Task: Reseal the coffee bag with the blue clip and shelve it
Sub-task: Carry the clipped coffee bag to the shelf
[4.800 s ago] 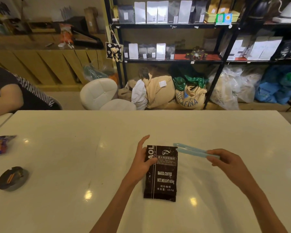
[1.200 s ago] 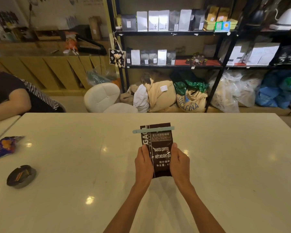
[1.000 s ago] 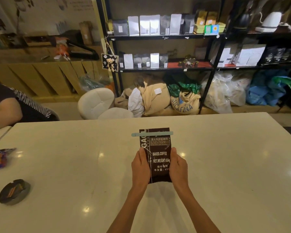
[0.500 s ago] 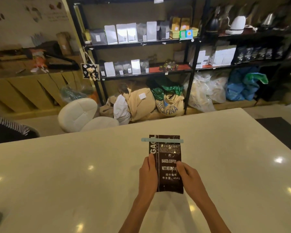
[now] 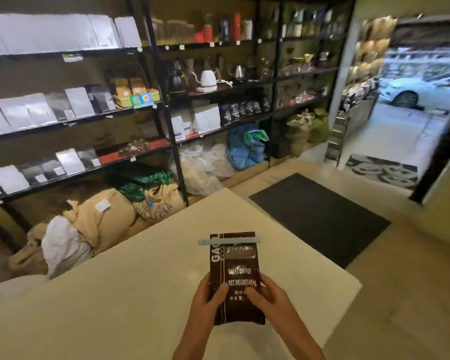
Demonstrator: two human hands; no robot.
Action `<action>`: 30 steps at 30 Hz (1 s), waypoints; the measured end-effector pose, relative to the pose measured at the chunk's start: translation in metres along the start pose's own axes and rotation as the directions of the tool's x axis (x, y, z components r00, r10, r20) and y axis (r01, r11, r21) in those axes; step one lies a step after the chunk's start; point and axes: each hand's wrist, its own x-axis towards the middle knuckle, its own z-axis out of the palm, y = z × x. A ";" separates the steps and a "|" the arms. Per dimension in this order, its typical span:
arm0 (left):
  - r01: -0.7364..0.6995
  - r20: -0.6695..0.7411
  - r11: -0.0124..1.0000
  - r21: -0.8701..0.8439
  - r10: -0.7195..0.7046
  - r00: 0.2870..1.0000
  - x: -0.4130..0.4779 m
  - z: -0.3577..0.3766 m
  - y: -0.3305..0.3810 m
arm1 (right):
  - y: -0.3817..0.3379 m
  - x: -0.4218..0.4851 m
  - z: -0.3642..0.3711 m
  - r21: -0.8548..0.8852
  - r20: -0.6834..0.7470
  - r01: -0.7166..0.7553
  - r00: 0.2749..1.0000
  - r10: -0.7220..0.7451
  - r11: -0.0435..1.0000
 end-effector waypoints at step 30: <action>-0.094 0.408 0.994 0.059 0.062 0.911 0.288 0.515 0.022 | -0.076 0.166 -0.530 0.018 -0.422 0.121 0.901 -0.102 0.992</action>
